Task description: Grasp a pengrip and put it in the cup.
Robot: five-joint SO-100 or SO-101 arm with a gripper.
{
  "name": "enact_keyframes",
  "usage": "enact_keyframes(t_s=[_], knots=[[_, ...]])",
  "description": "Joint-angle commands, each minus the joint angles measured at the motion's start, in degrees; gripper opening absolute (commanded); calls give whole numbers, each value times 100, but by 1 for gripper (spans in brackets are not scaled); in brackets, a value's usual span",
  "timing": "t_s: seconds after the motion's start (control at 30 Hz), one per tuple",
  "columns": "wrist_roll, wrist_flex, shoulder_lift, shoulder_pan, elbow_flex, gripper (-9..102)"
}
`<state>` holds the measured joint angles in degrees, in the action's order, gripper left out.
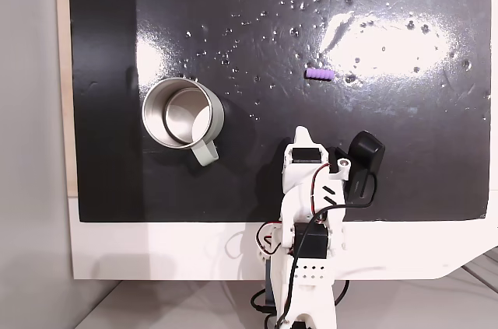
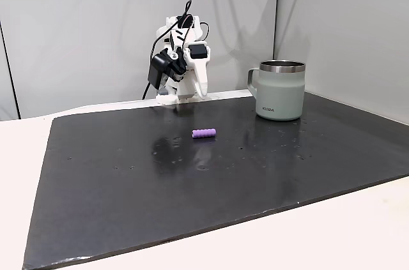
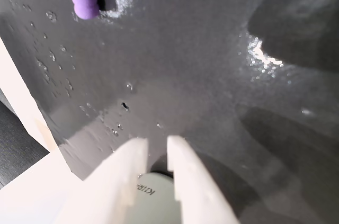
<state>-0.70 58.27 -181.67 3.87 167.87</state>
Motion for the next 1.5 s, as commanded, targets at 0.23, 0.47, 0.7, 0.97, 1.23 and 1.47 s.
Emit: enact_keyframes(t_s=[0.23, 0.47, 0.7, 0.97, 1.23, 1.47], knots=[[-167, -308, -44, -281, -9, 0], [-369, -413, 0, -26, -396, 0], [-237, -571, 2101, 176, -2013, 0], [-141, -624, 4904, 352, -4069, 0], [-44, 0, 7137, 809, -5880, 13], [26, 70, 8068, 949, -6381, 21]])
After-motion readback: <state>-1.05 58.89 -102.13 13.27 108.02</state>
